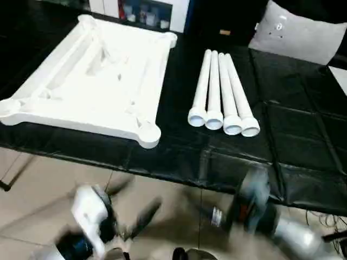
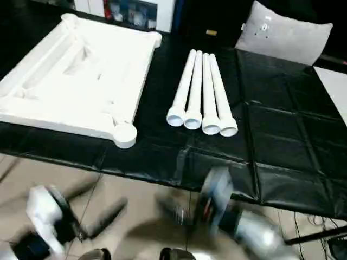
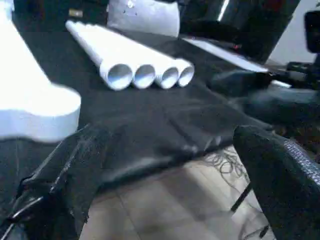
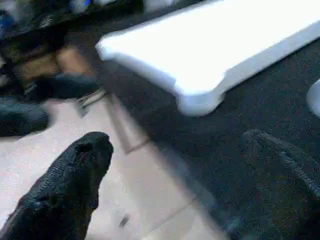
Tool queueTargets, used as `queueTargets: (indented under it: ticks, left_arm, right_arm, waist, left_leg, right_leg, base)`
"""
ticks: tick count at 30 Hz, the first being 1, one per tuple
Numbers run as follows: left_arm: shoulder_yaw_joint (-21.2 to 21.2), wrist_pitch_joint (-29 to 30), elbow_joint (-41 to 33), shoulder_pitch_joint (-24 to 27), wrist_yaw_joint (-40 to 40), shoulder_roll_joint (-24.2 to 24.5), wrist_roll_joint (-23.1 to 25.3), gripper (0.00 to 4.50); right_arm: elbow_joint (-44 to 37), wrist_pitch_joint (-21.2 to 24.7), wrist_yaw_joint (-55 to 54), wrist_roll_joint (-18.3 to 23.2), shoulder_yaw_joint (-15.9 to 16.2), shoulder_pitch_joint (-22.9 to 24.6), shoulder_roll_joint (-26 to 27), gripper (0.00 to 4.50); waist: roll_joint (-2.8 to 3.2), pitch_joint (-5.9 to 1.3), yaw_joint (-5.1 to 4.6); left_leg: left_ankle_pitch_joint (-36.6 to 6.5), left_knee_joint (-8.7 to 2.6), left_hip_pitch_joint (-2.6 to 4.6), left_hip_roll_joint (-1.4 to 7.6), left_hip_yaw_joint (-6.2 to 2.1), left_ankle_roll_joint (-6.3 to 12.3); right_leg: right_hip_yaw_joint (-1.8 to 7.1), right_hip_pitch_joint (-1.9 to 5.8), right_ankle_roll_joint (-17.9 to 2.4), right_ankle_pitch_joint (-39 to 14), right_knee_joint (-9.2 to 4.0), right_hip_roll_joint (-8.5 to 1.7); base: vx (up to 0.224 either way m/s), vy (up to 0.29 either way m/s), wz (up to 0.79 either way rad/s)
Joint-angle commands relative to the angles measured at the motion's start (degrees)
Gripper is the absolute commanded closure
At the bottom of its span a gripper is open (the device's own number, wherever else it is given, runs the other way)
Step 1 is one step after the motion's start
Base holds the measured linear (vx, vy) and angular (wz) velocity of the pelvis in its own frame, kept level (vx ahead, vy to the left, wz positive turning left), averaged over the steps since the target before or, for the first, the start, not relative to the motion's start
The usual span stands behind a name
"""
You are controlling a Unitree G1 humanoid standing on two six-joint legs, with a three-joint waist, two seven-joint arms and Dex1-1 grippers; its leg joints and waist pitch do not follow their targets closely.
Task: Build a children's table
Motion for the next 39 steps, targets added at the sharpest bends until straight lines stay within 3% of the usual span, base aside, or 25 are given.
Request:
queueTargets:
  ticks: [1,3,4,9,11,13,15,16,17,18,19,21,22,23,24,25,27,30,33,34,35,36,37,38,39]
  left_arm:
    - [3.37,3.97,-4.96,-3.68,3.43,1.05,-4.34,0.05]
    - [4.45,6.03,-5.31,-6.71,5.28,1.43,-6.23,0.05]
    - [6.58,11.84,-2.96,-15.60,10.51,0.28,-4.96,0.05]
    - [7.98,17.91,7.27,-29.39,20.61,-6.01,1.29,0.05]
    - [7.23,18.65,11.24,-32.29,23.56,-7.52,3.95,0.05]
    - [5.98,19.42,12.76,-33.18,25.40,-7.12,4.67,0.05]
    - [4.65,19.87,13.83,-32.94,26.54,-7.30,4.61,0.05]
    - [4.22,21.30,13.92,-32.90,26.88,-7.95,4.86,0.05]
    - [3.90,22.21,13.66,-32.48,26.78,-8.89,5.28,0.05]
    - [3.70,22.97,13.46,-32.24,26.67,-9.69,5.80,0.05]
    - [3.03,22.97,13.05,-31.40,26.51,-9.95,6.68,0.05]
    - [1.82,23.10,11.88,-29.33,26.17,-10.53,7.41,0.05]
    - [1.24,23.20,11.20,-28.23,26.07,-10.76,7.49,0.05]
    - [0.44,23.08,10.25,-27.31,26.54,-11.07,7.36,0.05]
    - [-0.34,22.74,9.56,-26.99,27.13,-10.89,7.30,0.05]
    - [-0.94,23.06,9.47,-27.09,27.17,-10.27,7.69,0.05]
    - [-1.75,23.39,9.70,-27.47,26.90,-9.29,9.09,0.05]
    - [-0.35,23.80,9.31,-27.29,26.14,-10.82,8.64,0.05]
    - [0.33,24.53,8.45,-27.10,26.23,-11.44,8.51,0.05]
    - [0.21,24.53,8.33,-27.03,26.32,-11.44,8.64,0.05]
    - [0.14,24.51,8.28,-26.99,26.38,-11.44,8.69,0.05]
    - [0.01,24.50,8.30,-26.96,26.60,-11.35,8.57,0.05]
    - [-0.07,24.46,8.35,-26.98,26.76,-11.29,8.49,0.05]
    - [-0.13,24.26,8.33,-26.94,26.87,-11.34,8.46,0.05]
    - [-0.10,24.41,8.22,-26.96,26.68,-11.78,8.58,0.05]
  right_arm:
    - [-4.12,2.16,-7.49,-3.49,-4.21,-2.10,1.32,0.00]
    - [-4.61,1.77,-10.15,-6.79,-5.02,-3.18,2.66,0.00]
    - [-6.06,7.69,-15.55,-10.18,-5.08,-5.42,2.92,0.00]
    - [-5.08,16.33,-22.98,-7.68,-5.06,-9.27,4.94,0.00]
    - [-4.05,16.62,-25.47,-9.14,-4.64,-10.00,6.60,0.00]
    - [-3.74,16.92,-27.15,-10.90,-4.76,-10.14,8.23,0.00]
    - [-3.27,17.74,-28.61,-13.65,-4.38,-10.27,9.36,0.00]
    - [-3.43,18.70,-29.42,-14.55,-3.93,-10.65,9.39,0.00]
    - [-3.78,19.34,-30.06,-14.88,-3.44,-11.04,9.08,0.00]
    - [-4.10,19.83,-30.57,-15.04,-3.08,-11.36,8.82,0.00]
    - [-4.10,19.78,-30.14,-13.93,-3.13,-11.63,9.04,0.00]
    - [-4.07,19.97,-29.68,-12.86,-2.88,-12.04,9.18,0.00]
    - [-4.06,20.13,-29.52,-12.59,-2.71,-12.13,9.21,0.00]
    - [-3.93,20.40,-29.24,-12.39,-2.33,-12.03,9.53,0.00]
    - [-3.71,21.58,-29.43,-13.46,-1.54,-11.79,10.00,0.00]
    - [-3.42,22.07,-30.60,-14.69,-1.31,-11.54,10.56,0.00]
    - [-3.31,23.17,-32.97,-14.94,-2.25,-10.85,12.89,0.00]
    - [-3.94,25.88,-33.10,-11.78,-3.06,-10.36,14.35,0.00]
    - [-3.94,23.58,-31.27,-12.33,-1.09,-10.03,13.22,0.00]
    - [-3.81,23.34,-31.12,-12.78,-0.66,-10.04,13.01,0.00]
    - [-3.77,23.27,-31.06,-12.96,-0.52,-10.03,12.92,0.00]
    - [-3.72,23.32,-30.88,-13.37,-0.31,-10.07,13.05,0.00]
    - [-3.65,23.33,-30.71,-13.68,-0.13,-10.13,13.15,0.00]
    - [-3.62,23.22,-30.64,-14.13,0.14,-10.15,13.12,0.00]
    - [-3.76,23.70,-30.74,-14.44,0.30,-10.21,13.44,0.00]
  waist:
    - [1.40,-2.79,-0.47]
    - [1.59,-2.70,-0.47]
    - [2.33,-3.20,-0.52]
    - [2.84,-4.21,-0.34]
    - [2.33,-5.11,0.27]
    - [2.47,-5.88,1.62]
    - [3.23,-6.02,1.91]
    - [4.49,-6.24,1.70]
    - [5.16,-6.36,1.26]
    - [6.86,-6.80,-0.84]
    - [7.77,-6.52,-2.03]
    - [6.90,-6.62,-2.21]
    - [6.20,-6.72,-2.32]
    - [5.65,-6.43,-1.80]
    - [5.58,-6.40,-1.81]
    - [5.61,-6.21,-2.11]
    - [5.55,-5.74,-2.47]
    - [5.57,-5.35,-3.25]
    - [5.48,-4.95,-3.92]
    - [5.66,-4.51,-4.05]
    - [5.92,-4.18,-4.01]
    - [6.71,-3.72,-0.79]
    - [6.28,-5.25,3.97]
    - [6.28,-5.25,3.97]
    - [0.13,-5.43,-0.54]
  left_leg:
    - [-7.01,-3.74,1.12,3.28,-1.22,0.40]
    - [-8.06,-3.67,1.15,3.12,-1.18,-0.61]
    - [-8.83,-3.53,1.43,3.08,-1.22,-2.17]
    - [-8.99,-2.66,0.90,2.26,-1.22,-3.09]
    - [-7.42,-0.89,-0.87,1.32,-1.23,2.19]
    - [-5.10,5.59,-3.92,1.67,-4.67,7.33]
    - [-5.56,8.42,-5.50,1.89,-7.12,7.40]
    - [-3.14,5.46,-4.76,1.86,-7.90,6.95]
    - [-0.57,2.60,-3.43,1.57,-7.27,8.02]
    - [7.71,-0.42,1.42,1.46,-6.99,14.61]
    - [9.95,-2.15,2.23,2.39,-7.61,17.57]
    - [7.31,-2.60,1.46,4.18,-8.21,16.54]
    - [6.73,-2.01,1.59,4.50,-8.88,14.79]
    - [1.06,-1.42,0.68,2.86,-7.03,9.80]
    - [-9.73,-2.22,-0.13,2.08,-6.88,2.78]
    - [-20.27,-2.81,-0.12,1.85,-6.89,-4.17]
    - [-32.32,-3.12,0.45,1.51,-7.16,-9.47]
    - [-40.84,-3.06,1.07,1.27,-7.67,-9.90]
    - [-46.64,-4.39,0.60,1.30,-7.59,-9.72]
    - [-51.10,-5.68,0.78,1.22,-6.95,-9.62]
    - [-53.98,-7.54,0.30,1.32,-6.18,-9.61]
    - [-59.58,-14.16,-6.90,1.99,-2.61,-8.64]
    - [-47.87,-11.29,-7.96,-0.27,3.30,-5.12]
    - [-47.87,-11.29,-7.96,-0.27,3.30,-5.12]
    - [-9.95,12.57,2.79,-2.75,-3.65,2.99]
  right_leg:
    - [3.27,1.74,-8.65,-1.88,-2.89,-3.20]
    - [3.27,1.59,-8.12,-4.22,-2.95,-3.19]
    - [3.27,1.82,-6.96,-5.95,-2.85,-2.98]
    - [3.76,2.48,-5.06,-8.07,-2.87,-3.66]
    - [5.89,4.18,-5.40,-13.55,-4.51,-6.87]
    - [11.05,6.46,-9.04,-16.49,-6.82,-14.92]
    - [12.17,6.46,-12.69,-15.85,-7.18,-16.97]
    - [8.75,5.26,-17.29,-11.87,-5.92,-12.15]
    - [6.39,4.90,-17.31,-10.62,-5.13,-8.75]
    - [1.03,0.83,-13.47,-5.87,0.14,0.15]
    - [-1.91,-1.18,-7.53,-7.93,5.17,1.85]
    - [-1.90,-0.58,-3.73,-6.16,5.39,0.51]
    - [-0.71,0.04,-2.74,-3.92,3.49,-1.46]
    - [0.93,1.13,-5.26,-2.57,0.50,-3.39]
    - [1.49,2.84,-7.42,-5.82,-0.35,-3.93]
    - [1.72,2.60,-6.81,-10.58,-1.04,-4.18]
    - [1.99,1.43,-3.35,-18.61,-2.19,-4.35]
    - [1.87,0.90,-1.40,-25.90,-3.59,-4.54]
    - [0.63,1.68,-0.34,-28.65,-3.88,-3.95]
    - [-0.68,2.26,0.20,-32.41,-3.79,-3.01]
    - [-2.07,3.24,0.17,-32.70,-2.89,-1.70]
    - [-3.67,10.50,-0.21,-22.31,10.48,0.14]
    - [-2.47,11.76,0.17,-25.44,11.56,0.84]
    - [-2.47,11.76,0.17,-25.44,11.56,0.84]
    - [6.78,0.38,1.37,-72.90,-8.95,-6.76]
  base:
    - [0.000,0.000,0.00]
    - [0.000,0.000,0.00]
    - [0.000,0.000,0.00]
    - [0.000,0.000,0.00]
    - [0.000,0.000,0.00]
    - [-0.006,0.037,-0.05]
    - [-0.001,0.131,-0.13]
    - [-0.003,0.182,-0.08]
    - [0.010,0.246,0.04]
    - [0.010,0.246,0.04]
    - [-0.001,0.289,0.07]
    - [-0.032,0.242,0.03]
    - [-0.044,0.172,-0.02]
    - [-0.072,0.144,-0.05]
    - [-0.072,0.144,-0.05]
    - [-0.101,0.117,-0.07]
    - [-0.105,0.070,-0.05]
    - [-0.098,0.028,-0.02]
    - [-0.089,0.023,-0.08]
    - [-0.081,0.005,-0.04]
    - [-0.132,-0.013,0.04]
    - [-0.132,-0.013,0.04]
    - [-0.120,-0.029,0.22]
    - [0.114,-0.166,0.19]
    - [0.114,-0.166,0.19]
